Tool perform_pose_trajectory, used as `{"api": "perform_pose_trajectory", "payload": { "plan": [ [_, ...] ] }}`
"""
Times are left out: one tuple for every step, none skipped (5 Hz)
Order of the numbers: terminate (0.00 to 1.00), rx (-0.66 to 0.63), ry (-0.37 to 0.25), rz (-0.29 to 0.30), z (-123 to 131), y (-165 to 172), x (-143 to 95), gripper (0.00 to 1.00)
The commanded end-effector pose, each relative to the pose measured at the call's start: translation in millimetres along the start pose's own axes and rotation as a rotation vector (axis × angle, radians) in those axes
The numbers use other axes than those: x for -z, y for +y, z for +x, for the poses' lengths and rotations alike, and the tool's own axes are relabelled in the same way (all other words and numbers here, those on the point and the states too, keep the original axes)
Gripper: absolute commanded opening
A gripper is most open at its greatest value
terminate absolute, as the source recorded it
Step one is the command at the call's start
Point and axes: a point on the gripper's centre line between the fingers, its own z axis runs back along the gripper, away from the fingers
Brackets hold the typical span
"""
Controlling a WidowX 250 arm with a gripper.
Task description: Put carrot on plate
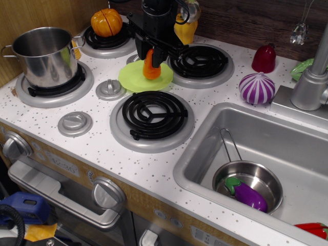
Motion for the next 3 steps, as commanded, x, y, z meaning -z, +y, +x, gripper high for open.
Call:
{"api": "perform_pose_trajectory", "payload": {
  "plan": [
    [0.0,0.004,-0.037,0.009,3.3,11.7,-4.9,1.0],
    [0.0,0.004,-0.037,0.009,3.3,11.7,-4.9,1.0],
    [1.0,0.004,-0.037,0.009,3.3,11.7,-4.9,1.0]
  ]
}}
